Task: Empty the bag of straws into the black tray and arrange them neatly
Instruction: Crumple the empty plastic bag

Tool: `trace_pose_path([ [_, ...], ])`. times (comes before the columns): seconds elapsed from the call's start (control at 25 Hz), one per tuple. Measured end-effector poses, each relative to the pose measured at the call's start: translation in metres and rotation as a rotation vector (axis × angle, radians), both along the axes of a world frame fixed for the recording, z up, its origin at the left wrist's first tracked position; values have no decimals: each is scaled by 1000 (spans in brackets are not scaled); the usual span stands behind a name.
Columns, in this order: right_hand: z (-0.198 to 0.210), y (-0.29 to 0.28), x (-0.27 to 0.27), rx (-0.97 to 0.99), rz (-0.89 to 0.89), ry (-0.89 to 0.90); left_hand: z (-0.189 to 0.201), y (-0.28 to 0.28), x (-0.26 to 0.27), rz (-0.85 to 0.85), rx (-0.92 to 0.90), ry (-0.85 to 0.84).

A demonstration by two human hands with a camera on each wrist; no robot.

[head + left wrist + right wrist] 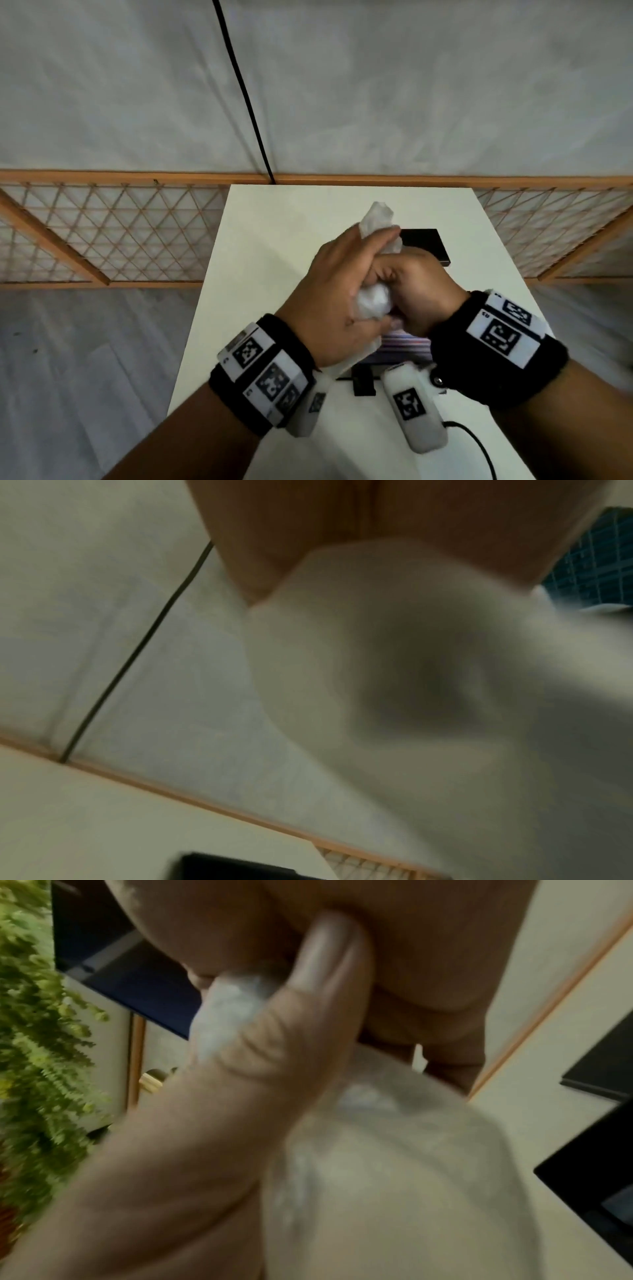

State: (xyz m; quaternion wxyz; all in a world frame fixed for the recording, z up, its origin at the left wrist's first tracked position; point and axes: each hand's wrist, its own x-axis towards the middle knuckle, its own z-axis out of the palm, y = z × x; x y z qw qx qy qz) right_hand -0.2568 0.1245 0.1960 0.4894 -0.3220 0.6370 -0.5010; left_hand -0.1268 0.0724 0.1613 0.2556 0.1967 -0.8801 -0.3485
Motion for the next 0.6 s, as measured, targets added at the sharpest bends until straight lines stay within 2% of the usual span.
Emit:
trace_pose_path([
  [0.08,1,6,6,11,42,-268,0,-3,10,40,-21,-46],
  [0.12,1,10,7,20,79,-293,1,-1,15,110,-69,-87],
  [0.16,0,15,5,28,115,-184,3,2,17,185,-107,-148],
  [0.2,-2,22,2,14,137,63,4,6,18,243,-123,-229],
  [0.28,1,40,-2,-133,138,705,8,13,17,311,-128,-334],
  [0.32,1,49,-1,-252,164,899,10,18,16,329,-120,-335],
  [0.36,-2,56,0,-339,208,965,12,20,14,335,-102,-316],
  [0.44,-12,67,-2,-344,279,880,14,32,7,335,-44,-233],
  [0.48,-17,69,-7,-319,281,743,13,41,2,331,-14,-187],
  [0.6,-21,72,-25,-183,205,75,6,66,-12,299,-18,-10],
])
